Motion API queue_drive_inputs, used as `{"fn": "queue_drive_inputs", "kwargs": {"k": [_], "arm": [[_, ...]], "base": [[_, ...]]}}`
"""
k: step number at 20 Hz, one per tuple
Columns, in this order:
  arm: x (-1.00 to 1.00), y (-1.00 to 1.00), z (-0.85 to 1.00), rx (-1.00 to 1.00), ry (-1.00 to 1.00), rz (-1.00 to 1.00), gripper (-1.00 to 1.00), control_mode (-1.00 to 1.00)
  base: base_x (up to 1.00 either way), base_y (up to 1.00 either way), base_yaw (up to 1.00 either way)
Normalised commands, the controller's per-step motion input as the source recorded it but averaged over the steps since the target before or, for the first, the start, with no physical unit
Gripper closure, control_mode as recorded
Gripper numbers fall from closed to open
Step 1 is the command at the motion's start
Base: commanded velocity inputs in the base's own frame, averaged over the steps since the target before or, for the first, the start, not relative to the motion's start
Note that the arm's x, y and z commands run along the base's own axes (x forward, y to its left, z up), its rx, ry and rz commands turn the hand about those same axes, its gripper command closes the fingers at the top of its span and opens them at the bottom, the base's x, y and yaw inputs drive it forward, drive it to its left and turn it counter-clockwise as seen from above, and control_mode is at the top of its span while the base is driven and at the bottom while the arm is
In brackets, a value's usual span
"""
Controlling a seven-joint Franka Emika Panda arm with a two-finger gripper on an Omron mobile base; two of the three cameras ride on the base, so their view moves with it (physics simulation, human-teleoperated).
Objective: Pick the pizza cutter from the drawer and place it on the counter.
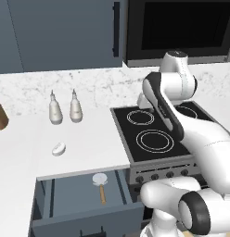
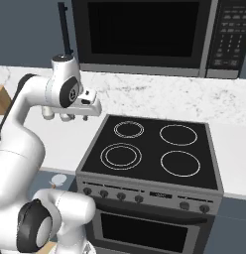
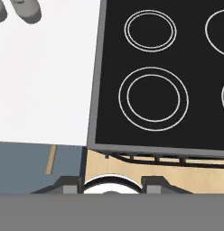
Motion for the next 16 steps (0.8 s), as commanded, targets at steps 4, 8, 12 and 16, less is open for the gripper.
{"fn": "queue_drive_inputs", "kwargs": {"k": [4, 8, 12, 16], "arm": [[-0.40, 0.00, -0.03, -0.02, -0.01, 0.01, -1.00, -1.00], [-0.49, 0.00, -0.12, -0.09, 0.00, 0.03, -1.00, -1.00], [-0.33, 0.00, -0.03, -0.01, 0.00, 0.01, -1.00, -1.00], [-0.04, 0.00, 0.00, 0.00, 0.00, 0.00, -1.00, -1.00]], "base": [[0.00, 0.00, 0.00], [0.00, 0.00, 0.00], [0.00, 0.00, 0.00], [0.00, 0.00, 0.00]]}}
